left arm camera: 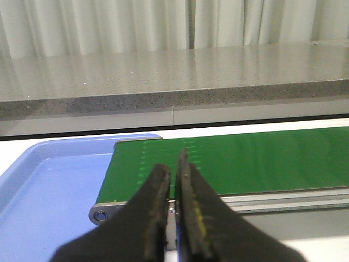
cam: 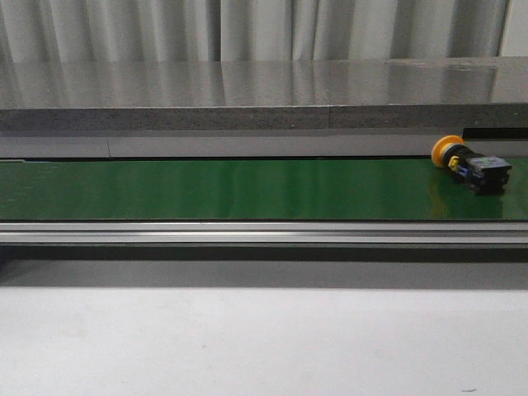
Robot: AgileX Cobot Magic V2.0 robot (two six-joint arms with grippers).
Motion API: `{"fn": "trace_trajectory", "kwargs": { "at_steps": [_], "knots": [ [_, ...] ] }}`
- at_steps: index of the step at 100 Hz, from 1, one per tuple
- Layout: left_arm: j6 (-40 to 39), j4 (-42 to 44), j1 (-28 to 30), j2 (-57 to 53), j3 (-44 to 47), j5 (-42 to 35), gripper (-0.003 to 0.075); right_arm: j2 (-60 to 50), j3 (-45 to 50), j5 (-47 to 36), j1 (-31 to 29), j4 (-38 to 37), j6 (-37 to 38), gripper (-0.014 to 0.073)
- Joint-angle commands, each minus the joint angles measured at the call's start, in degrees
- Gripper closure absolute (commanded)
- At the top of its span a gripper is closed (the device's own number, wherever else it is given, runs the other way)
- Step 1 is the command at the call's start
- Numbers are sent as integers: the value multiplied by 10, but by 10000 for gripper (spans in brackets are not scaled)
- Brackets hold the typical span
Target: Move button from right to left
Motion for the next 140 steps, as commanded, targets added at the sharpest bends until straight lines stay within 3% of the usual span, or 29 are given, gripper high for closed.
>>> {"fn": "trace_trajectory", "kwargs": {
  "at_steps": [1, 43, 71, 101, 125, 140],
  "knots": [
    [-7, -3, 0, -21, 23, -46, 715, 0, -15, -50, 1, 2, -6, 660],
    [-7, -3, 0, -21, 23, -48, 715, 1, -15, -47, 1, 2, -6, 661],
    [-7, -5, 0, -20, 11, -96, 715, 1, -15, -47, 1, 2, -6, 661],
    [-7, -39, 0, 57, -83, -12, 715, 1, -15, -47, 1, 2, -6, 661],
    [-7, -46, 0, 212, -245, 183, 715, 1, -15, -47, 1, 2, -6, 661],
    [-7, -51, 0, 322, -351, 263, 715, 1, -15, -47, 1, 2, -6, 661]
  ]
}}
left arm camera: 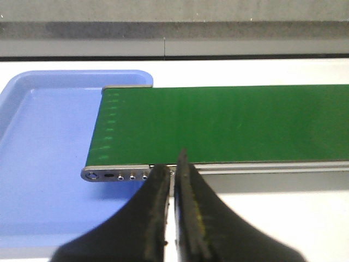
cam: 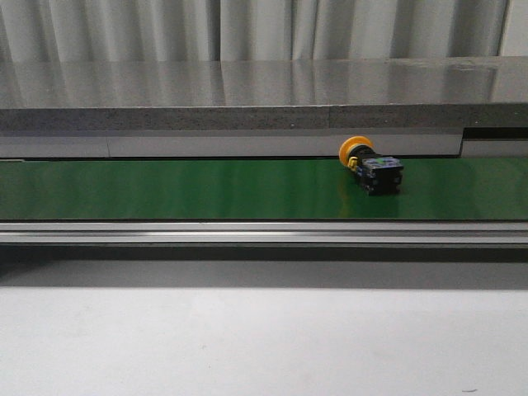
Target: Move button from right to left
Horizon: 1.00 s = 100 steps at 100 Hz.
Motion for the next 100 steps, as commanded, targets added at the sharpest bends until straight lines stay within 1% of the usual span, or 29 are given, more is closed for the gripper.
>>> {"fn": "trace_trajectory", "kwargs": {
  "at_steps": [1, 13, 25, 48, 57, 62, 64, 67, 68, 70, 76, 78, 83, 85, 89, 90, 93, 96, 100],
  "knots": [
    [-7, -10, 0, 65, -75, 14, 715, 1, -16, -45, 1, 2, -6, 661],
    [-7, -16, 0, 141, -139, 58, 715, 1, -16, -45, 1, 2, -6, 661],
    [-7, -16, 0, 210, -185, 79, 715, 1, -16, -45, 1, 2, -6, 661],
    [-7, -24, 0, 291, -205, 78, 715, 1, -16, -45, 1, 2, -6, 661],
    [1, -24, 0, 307, -205, 78, 694, 1, -16, -45, 1, 2, -6, 661],
    [1, -24, 0, 313, -205, 78, 653, 1, -16, -45, 1, 2, -6, 661],
    [1, -24, 0, 315, -205, 78, 620, 1, -16, -45, 1, 2, -6, 661],
    [1, -24, 0, 315, -205, 77, 591, 1, -16, -45, 1, 2, -6, 661],
    [1, -24, 0, 315, -205, 77, 557, 1, -16, -45, 1, 2, -6, 661],
    [1, -24, 0, 315, -205, 77, 532, 1, -16, -45, 1, 2, -6, 661],
    [1, -24, 0, 315, -205, 75, 416, 1, -16, -45, 1, 2, -6, 661],
    [1, -24, 0, 315, -205, 75, 354, 1, -16, -45, 1, 2, -6, 661],
    [1, -24, 0, 315, -205, 75, 262, 1, -16, -45, 1, 2, -6, 661],
    [1, -24, 0, 315, -205, 75, 207, 1, -16, -45, 1, 2, -6, 661],
    [1, -24, 0, 315, -205, 75, 138, 1, -16, -45, 1, 2, -6, 661],
    [1, -24, 0, 315, -205, 75, 138, 1, -16, -45, 1, 2, -6, 661],
    [1, -24, 0, 315, -205, 73, 97, 1, -16, -45, 1, 2, -6, 661],
    [1, -24, 0, 315, -205, 72, 76, 1, -16, -45, 1, 2, -6, 661],
    [1, -24, 0, 315, -205, 72, 64, 1, -16, -45, 1, 2, -6, 661]
  ]
}}
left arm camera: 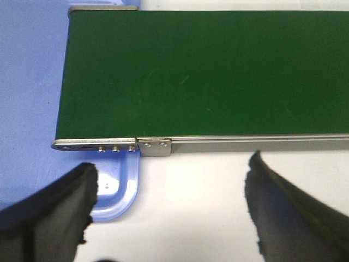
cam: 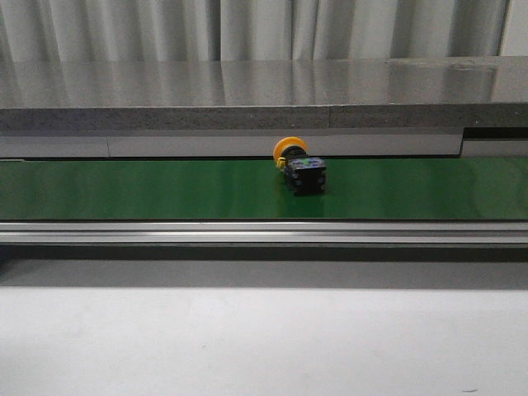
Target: Move button from right to left
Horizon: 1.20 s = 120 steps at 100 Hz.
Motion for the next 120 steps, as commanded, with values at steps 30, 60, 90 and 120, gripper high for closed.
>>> {"fn": "trace_trajectory", "kwargs": {
  "at_steps": [30, 60, 90, 120],
  "knots": [
    [8, -51, -24, 7, -37, -33, 64, 1, -16, -45, 1, 2, -5, 661],
    [8, -86, -100, 123, -141, -33, 64, 1, -16, -45, 1, 2, -5, 661],
    [-8, -87, -155, 270, -251, -34, 64, 1, -16, -45, 1, 2, -5, 661],
    [-33, -87, -190, 373, -324, -40, 64, 1, -16, -45, 1, 2, -5, 661]
  ]
}}
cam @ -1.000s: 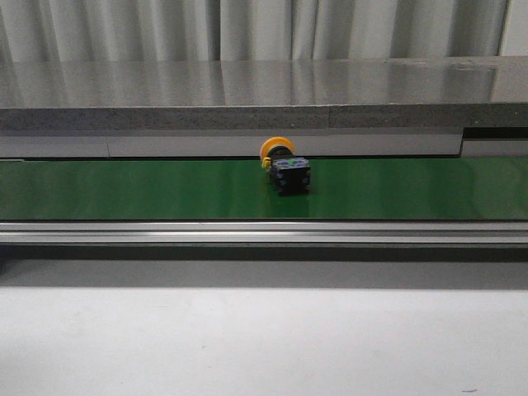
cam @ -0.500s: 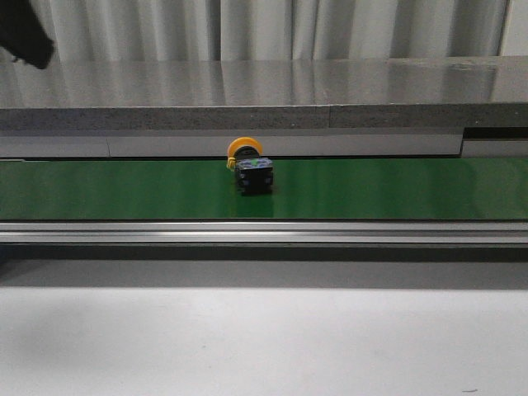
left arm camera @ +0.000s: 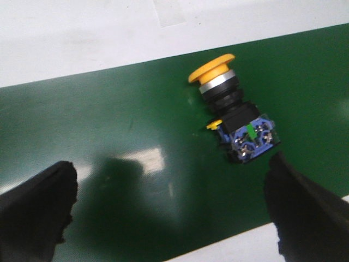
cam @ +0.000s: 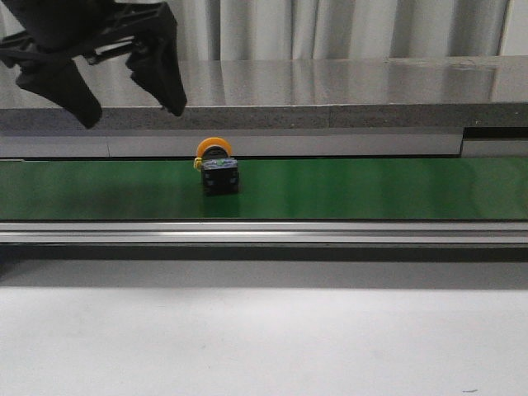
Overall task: Move button from right to left
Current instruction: 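Lower the open left gripper over the button and close on it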
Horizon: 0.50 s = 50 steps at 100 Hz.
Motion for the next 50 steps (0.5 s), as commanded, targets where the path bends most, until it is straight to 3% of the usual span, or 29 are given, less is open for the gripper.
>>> {"fn": "trace_trajectory", "kwargs": {
  "at_steps": [1, 50],
  "knots": [
    [-15, -11, -12, -1, -35, -34, 64, 1, -16, -45, 1, 2, -5, 661],
    [-34, 3, -21, 55, -65, -50, 64, 1, -16, -45, 1, 2, -5, 661]
  ]
}}
